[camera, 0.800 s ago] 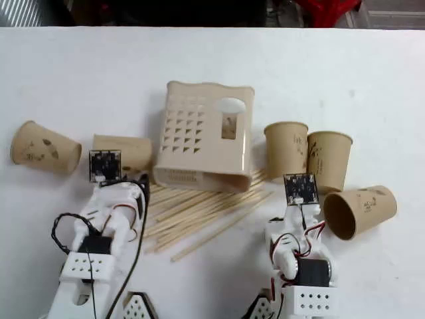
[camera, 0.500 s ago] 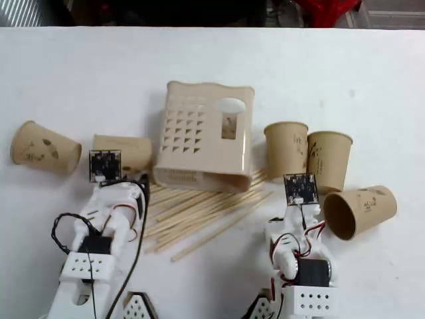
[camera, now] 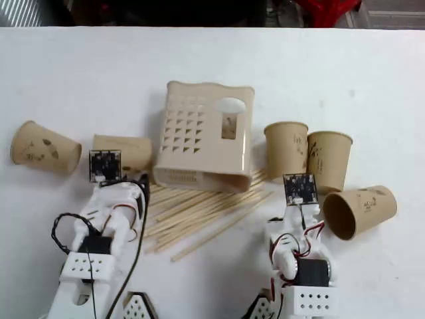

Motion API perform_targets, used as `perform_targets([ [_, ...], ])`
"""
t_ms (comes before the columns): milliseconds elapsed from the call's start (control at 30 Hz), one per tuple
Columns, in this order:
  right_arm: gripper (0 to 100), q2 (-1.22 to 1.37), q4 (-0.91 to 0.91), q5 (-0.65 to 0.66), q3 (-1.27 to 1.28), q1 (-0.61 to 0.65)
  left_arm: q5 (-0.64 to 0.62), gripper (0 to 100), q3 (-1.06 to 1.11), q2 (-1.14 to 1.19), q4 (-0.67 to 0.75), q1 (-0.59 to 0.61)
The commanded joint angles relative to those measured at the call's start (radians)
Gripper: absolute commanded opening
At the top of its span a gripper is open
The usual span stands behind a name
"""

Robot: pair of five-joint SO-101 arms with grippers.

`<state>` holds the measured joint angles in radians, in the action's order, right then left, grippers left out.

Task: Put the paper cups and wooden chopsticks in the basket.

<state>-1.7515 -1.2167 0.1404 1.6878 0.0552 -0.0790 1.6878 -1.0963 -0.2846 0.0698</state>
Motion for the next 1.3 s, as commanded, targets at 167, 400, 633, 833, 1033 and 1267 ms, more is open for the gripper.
perform_targets([
  [167,3.9,-0.005,0.018,-0.006,0.005,0.12,0.005,17,-0.003,-0.016,-0.005,-0.008],
  [400,3.9,-0.041,0.105,0.178,-0.077,0.177,0.005,17,-0.003,-0.016,-0.005,-0.008],
  [633,3.9,-0.019,0.108,0.519,-0.387,0.148,0.005,17,-0.003,-0.016,-0.005,-0.008],
  [833,3.9,0.332,0.107,0.445,-0.724,0.116,0.005,17,-0.003,-0.016,-0.005,-0.008],
  [1033,3.9,0.935,0.084,0.367,-1.174,0.117,0.005,17,-0.003,-0.016,-0.005,-0.008],
  [1267,3.9,1.56,-0.104,0.262,-1.794,0.203,0.005,17,-0.003,-0.016,-0.005,-0.008],
])
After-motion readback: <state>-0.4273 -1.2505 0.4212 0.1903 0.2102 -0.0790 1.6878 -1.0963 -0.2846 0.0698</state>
